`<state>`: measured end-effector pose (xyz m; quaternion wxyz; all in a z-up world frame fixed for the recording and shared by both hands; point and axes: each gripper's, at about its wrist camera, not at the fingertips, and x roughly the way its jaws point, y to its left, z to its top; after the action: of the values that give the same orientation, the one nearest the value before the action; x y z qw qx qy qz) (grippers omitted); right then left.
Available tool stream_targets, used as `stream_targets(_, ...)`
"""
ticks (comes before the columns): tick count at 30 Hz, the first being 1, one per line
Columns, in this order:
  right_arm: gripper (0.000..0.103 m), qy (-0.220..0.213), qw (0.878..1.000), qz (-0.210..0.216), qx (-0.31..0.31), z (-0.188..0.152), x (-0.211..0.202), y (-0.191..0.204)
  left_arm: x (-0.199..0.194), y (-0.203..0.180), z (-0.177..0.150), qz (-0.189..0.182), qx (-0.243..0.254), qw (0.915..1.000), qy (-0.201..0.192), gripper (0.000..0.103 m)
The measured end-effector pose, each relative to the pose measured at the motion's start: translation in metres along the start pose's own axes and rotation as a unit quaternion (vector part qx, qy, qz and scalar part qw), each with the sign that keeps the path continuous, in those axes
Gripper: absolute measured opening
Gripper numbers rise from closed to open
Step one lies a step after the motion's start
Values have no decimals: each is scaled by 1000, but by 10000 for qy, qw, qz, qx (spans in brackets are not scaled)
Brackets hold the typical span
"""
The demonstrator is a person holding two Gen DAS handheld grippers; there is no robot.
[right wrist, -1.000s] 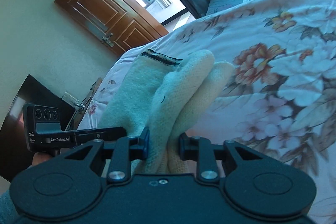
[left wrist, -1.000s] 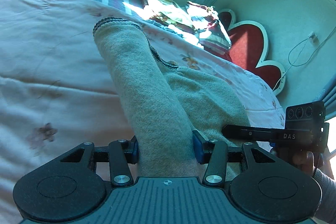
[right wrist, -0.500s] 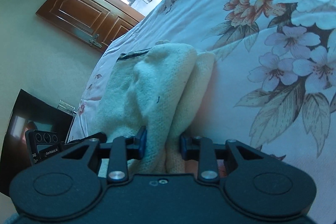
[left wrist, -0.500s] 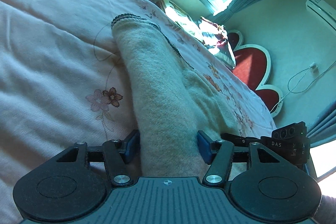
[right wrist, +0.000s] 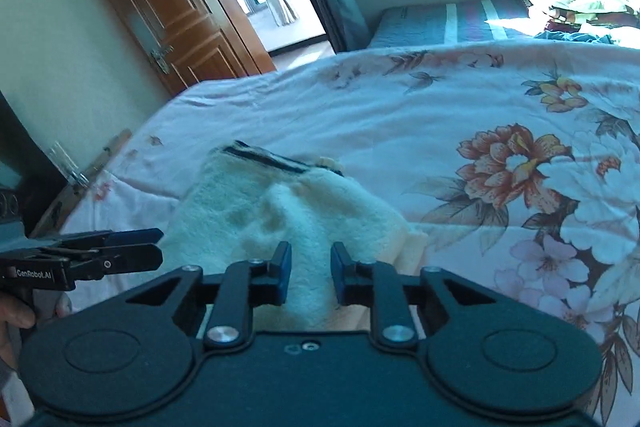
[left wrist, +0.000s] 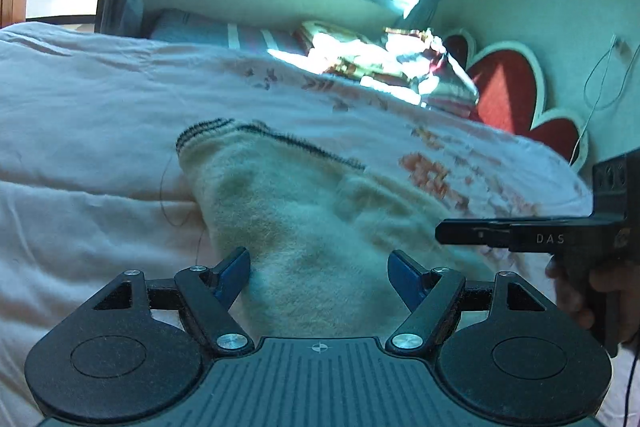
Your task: Fold small clothes
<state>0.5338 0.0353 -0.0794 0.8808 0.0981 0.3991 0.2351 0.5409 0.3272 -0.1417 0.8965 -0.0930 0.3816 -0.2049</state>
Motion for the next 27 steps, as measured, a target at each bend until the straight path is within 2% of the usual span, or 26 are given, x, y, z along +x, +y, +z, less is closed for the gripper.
stream_targets(3,12,163,9996,-159,-168,-12,10,-5,8,-6,-6,22,138,9999,6,75)
stream_targets(4,12,171,9996,-143,-151,-12,7,-6,-2,-4,-5,30,99,9999,-39,75)
stream_targets(5,17,168,9997,-111,-133,-11,1,-6,-10,-5,-5,-3,69,9999,-140,75)
stream_targets(7,28,-127,9994,27,-327,-13,-26,3,-35,-6,-10,-86,110,9991,-411,75)
stream_targets(9,28,-304,9977,237,-561,-21,-54,15,-53,-12,-17,-128,255,9982,-520,75)
stream_targets(13,26,-167,9908,761,-1104,-45,-80,38,-69,-30,-42,-365,470,9969,-513,75)
stream_targets(15,24,-47,9871,764,-1405,-58,-78,45,-59,-36,-56,-191,629,9975,-277,76)
stream_targets(18,21,235,9852,343,-1664,-74,-61,42,-59,-39,-67,-46,743,9965,-389,76)
stream_targets(21,20,109,9898,342,-1380,-80,-59,34,-59,-48,-68,182,826,9957,-371,76)
stream_targets(22,21,87,9907,330,-1320,-81,-60,34,-57,-53,-69,299,959,9943,-362,79)
stream_targets(23,22,62,9926,330,-1170,-81,-62,32,-58,-60,-71,441,1076,9925,-367,88)
stream_targets(24,24,27,9953,327,-910,-80,-66,29,-59,-66,-72,648,1099,9911,-377,98)
stream_targets(25,35,-32,9975,270,-646,-80,-74,26,-61,-72,-74,949,1067,9889,-410,103)
stream_targets(26,53,-137,9987,124,-479,-80,-84,25,-66,-78,-76,1178,1046,9864,-460,103)
stream_targets(27,63,-244,9990,-102,-352,-82,-96,25,-71,-83,-80,1328,1037,9844,-514,103)
